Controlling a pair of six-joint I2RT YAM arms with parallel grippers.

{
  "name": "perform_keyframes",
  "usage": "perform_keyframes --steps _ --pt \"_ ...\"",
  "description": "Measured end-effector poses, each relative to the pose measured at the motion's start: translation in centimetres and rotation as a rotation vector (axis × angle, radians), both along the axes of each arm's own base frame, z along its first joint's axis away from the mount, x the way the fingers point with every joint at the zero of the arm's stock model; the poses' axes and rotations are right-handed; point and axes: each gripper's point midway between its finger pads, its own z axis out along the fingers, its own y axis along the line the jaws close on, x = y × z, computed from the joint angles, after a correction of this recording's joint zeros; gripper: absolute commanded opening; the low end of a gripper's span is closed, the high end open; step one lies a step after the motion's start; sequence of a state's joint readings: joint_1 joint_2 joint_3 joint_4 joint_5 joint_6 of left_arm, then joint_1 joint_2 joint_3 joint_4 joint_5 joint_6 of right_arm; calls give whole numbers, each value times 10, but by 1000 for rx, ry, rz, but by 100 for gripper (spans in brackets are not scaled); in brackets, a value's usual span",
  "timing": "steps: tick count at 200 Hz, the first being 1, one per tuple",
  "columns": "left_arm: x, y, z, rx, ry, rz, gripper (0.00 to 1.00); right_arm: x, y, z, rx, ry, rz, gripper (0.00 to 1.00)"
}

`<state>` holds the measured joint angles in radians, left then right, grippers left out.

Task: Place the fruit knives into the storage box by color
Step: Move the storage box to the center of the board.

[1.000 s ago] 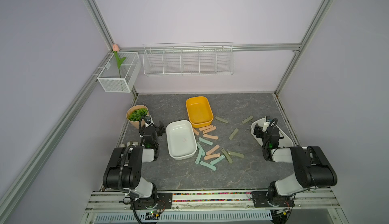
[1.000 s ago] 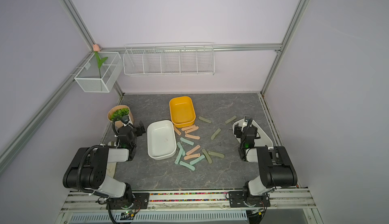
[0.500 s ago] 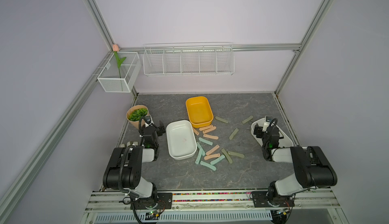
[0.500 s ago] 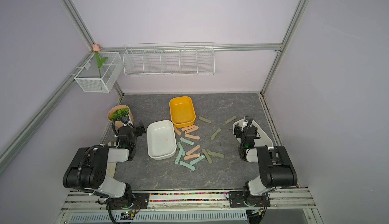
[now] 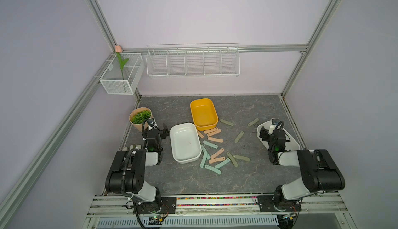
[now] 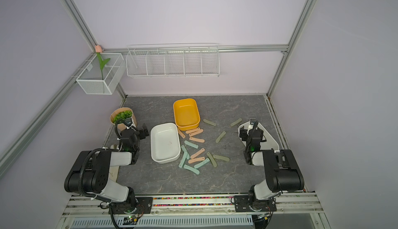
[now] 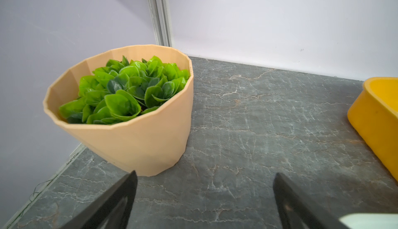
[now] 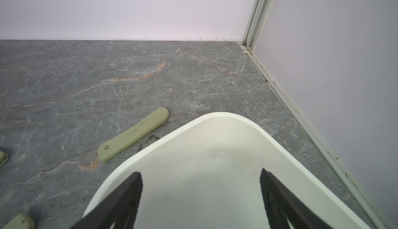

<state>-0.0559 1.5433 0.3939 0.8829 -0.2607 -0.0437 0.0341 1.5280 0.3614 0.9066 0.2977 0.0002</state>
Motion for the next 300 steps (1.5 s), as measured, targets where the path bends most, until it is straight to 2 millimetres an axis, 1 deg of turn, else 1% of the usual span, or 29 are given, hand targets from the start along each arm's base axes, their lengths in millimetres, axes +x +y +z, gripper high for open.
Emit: perform_keyframes --steps 47,66,78,86,96,103,108,110,116,117,121,123,130,134,136,143,149,150,164,171,181,195,209,227,243,258,279,291,300 --pt "-2 0 4 -1 1 -2 98 -1 1 0 -2 7 2 89" --pt "-7 3 19 -1 -3 15 99 -3 9 7 -23 30 15 89" --pt "-8 6 36 -2 -21 37 99 0 15 18 -25 49 24 89" --pt "-7 9 51 -4 -45 56 99 5 17 32 -20 54 20 89" --pt "-8 12 73 -10 -78 73 99 12 16 55 -6 43 2 89" --pt "-8 13 85 -14 -95 81 99 16 14 70 9 32 -16 89" --pt "-8 14 98 -18 -110 87 99 18 13 81 21 24 -26 89" --pt "-8 14 100 -19 -112 88 99 18 13 85 27 22 -30 89" --pt "-7 14 118 -27 -129 90 99 17 13 97 47 13 -39 89" --pt "-7 14 118 -27 -129 90 99 17 13 99 50 13 -40 89" --pt "-8 14 128 -33 -141 91 99 16 13 105 66 8 -45 89" --pt "-8 14 130 -36 -143 91 99 15 13 106 73 7 -47 89" --pt "-8 14 150 -52 -163 92 100 11 12 116 101 5 -55 89" --pt "-9 14 154 -59 -164 94 100 8 12 121 122 6 -60 89" --pt "-10 14 162 -64 -176 93 100 6 12 124 133 5 -63 89" --pt "-12 12 176 -82 -189 85 100 2 11 131 167 4 -68 89" --pt "-14 11 182 -93 -192 78 100 -2 11 137 190 9 -67 89" --pt "-15 9 186 -100 -195 69 100 -2 11 139 197 11 -65 89" --pt "-23 3 198 -139 -194 34 100 -8 13 151 250 35 -54 89" --pt "-27 -2 200 -163 -185 10 99 -9 15 156 273 53 -44 89" --pt "-33 -10 197 -195 -157 -22 99 -11 21 160 304 85 -21 89" --pt "-41 -25 190 -229 -110 -68 99 -15 30 158 346 134 12 89" --pt "-51 -46 180 -261 -52 -129 99 -21 40 144 397 200 39 89" --pt "-65 -71 169 -302 15 -203 99 -29 50 119 465 295 56 89" --pt "-77 -85 163 -329 58 -240 99 -36 57 95 515 373 59 89" --pt "-88 -103 159 -346 89 -288 99 -42 61 74 556 443 49 89" --pt "-98 -123 152 -346 133 -343 99 -42 63 56 602 498 30 89" --pt "-101 -130 148 -341 151 -359 99 -39 64 48 628 522 22 89" --pt "-102 -135 145 -339 165 -367 99 -36 64 37 645 549 12 89"
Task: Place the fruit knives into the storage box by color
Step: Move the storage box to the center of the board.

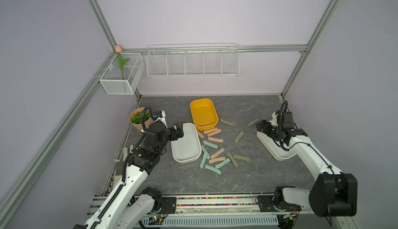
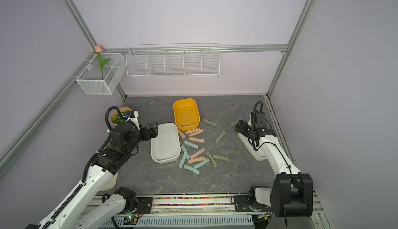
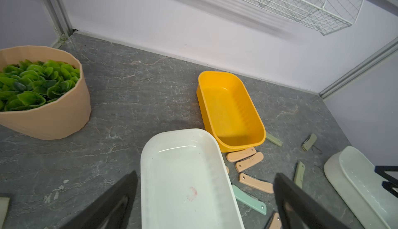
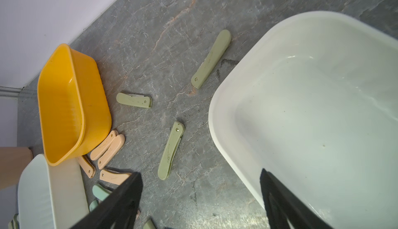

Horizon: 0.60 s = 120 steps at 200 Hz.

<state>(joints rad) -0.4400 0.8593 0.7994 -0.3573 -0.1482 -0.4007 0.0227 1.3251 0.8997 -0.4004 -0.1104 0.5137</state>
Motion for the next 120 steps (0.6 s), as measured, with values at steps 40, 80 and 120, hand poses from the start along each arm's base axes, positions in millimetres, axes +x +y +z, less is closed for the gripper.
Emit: perform_keyframes --steps 40,80,120 --pt "1 -9 -13 12 42 -17 99 10 6 -37 46 113 -4 89" --pt "3 -11 -10 0 30 -20 99 37 12 -37 87 111 -2 89" --pt "7 -16 -15 -3 43 -36 99 74 17 -32 122 87 -7 89"
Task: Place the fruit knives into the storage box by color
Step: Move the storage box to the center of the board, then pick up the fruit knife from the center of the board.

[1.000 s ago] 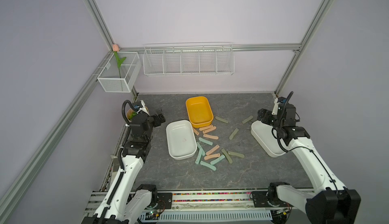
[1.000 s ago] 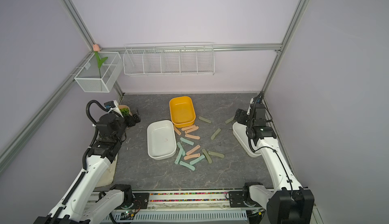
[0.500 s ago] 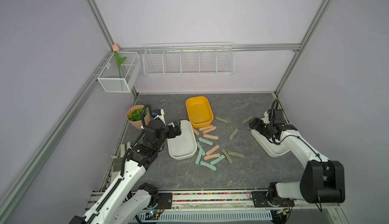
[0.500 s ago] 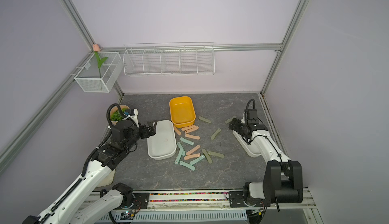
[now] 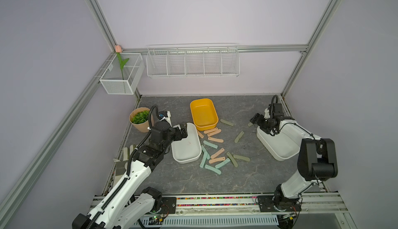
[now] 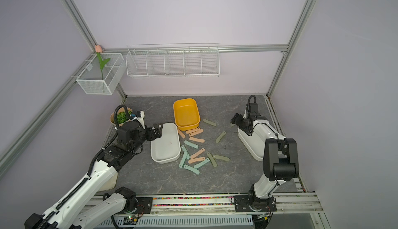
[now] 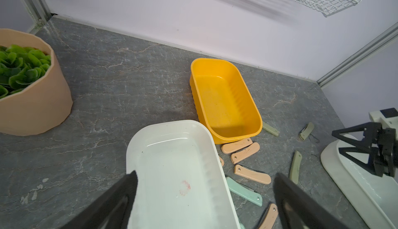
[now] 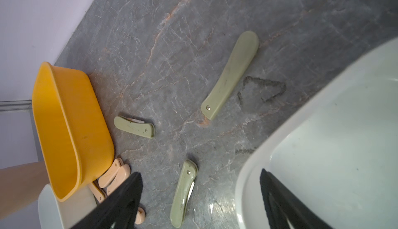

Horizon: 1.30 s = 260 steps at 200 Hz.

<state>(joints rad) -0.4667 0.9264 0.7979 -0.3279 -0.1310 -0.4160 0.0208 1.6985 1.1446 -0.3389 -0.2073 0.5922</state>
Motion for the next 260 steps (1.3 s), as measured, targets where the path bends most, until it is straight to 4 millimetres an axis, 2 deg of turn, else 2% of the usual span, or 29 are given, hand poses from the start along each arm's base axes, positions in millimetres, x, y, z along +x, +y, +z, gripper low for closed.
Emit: perform_keyframes --steps 66,84,109,119,133,149,174,194,210,221,240,260 --pt "5 -7 -4 -9 9 -18 99 57 -6 11 36 -61 -43 89" --pt "7 -9 -7 -12 17 -21 99 64 -6 15 50 -77 -41 89" --pt "8 -11 -11 -18 32 -24 99 62 -2 18 70 -90 -25 89" --pt "7 -12 -11 -19 34 -28 99 56 -1 19 76 -93 -20 89" --pt "7 -13 -11 -19 34 -30 99 38 2 20 79 -87 -11 89" --pt "6 -13 -12 -17 37 -30 99 15 8 31 68 -95 11 89" --pt "4 -12 -11 -16 40 -31 99 -22 38 65 20 -164 107 89" --pt "2 -12 -10 -20 40 -36 99 -48 68 77 -23 -201 197 89" --pt "1 -14 -10 -28 43 -44 99 -70 87 69 -65 -185 259 91" --pt "0 -16 -11 -31 48 -52 99 -85 95 54 -103 -146 294 91" --pt "-2 -19 -11 -39 54 -64 99 -100 94 28 -162 -72 311 94" --pt "-2 -21 -12 -46 59 -71 99 -101 88 12 -202 -28 303 96"
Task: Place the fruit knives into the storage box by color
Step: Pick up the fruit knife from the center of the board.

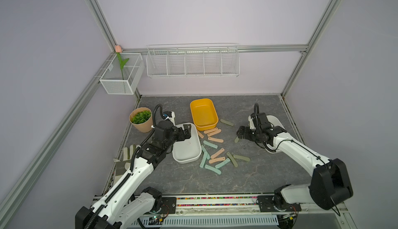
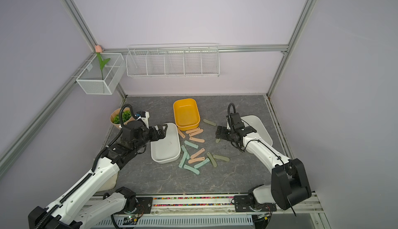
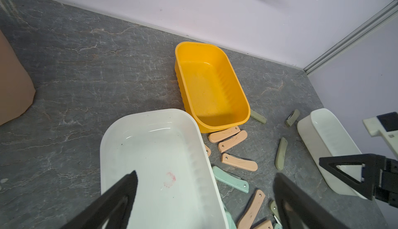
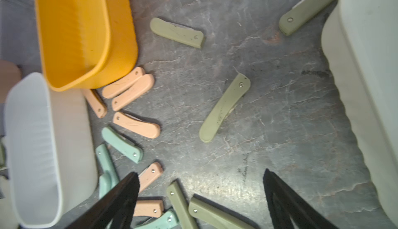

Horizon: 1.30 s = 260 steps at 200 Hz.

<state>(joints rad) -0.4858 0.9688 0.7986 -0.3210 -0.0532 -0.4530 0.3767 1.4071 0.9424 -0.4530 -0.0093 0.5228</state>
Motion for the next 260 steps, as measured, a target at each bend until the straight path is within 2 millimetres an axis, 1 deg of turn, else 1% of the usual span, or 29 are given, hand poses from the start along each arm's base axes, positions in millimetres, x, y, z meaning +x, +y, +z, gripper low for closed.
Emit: perform_keyframes --steps 33,58,83,115,158,184,208,260 --pt "0 -5 -6 1 19 -14 99 2 -4 -28 -54 64 -10 100" --pt "0 -9 -11 3 38 -26 99 6 -5 -48 -89 115 -10 95" --pt "1 -13 -17 7 55 -39 99 11 -4 -60 -106 143 -7 91" --pt "1 -17 -22 11 71 -53 99 19 -1 -62 -108 146 -4 85" --pt "3 -20 -23 6 69 -61 99 33 5 -63 -109 139 2 79" --pt "3 -21 -23 4 69 -64 99 41 8 -66 -112 144 5 76" --pt "3 -21 -22 2 66 -64 99 42 9 -70 -113 154 9 75" --pt "3 -21 -22 2 65 -64 99 43 10 -72 -113 158 9 74"
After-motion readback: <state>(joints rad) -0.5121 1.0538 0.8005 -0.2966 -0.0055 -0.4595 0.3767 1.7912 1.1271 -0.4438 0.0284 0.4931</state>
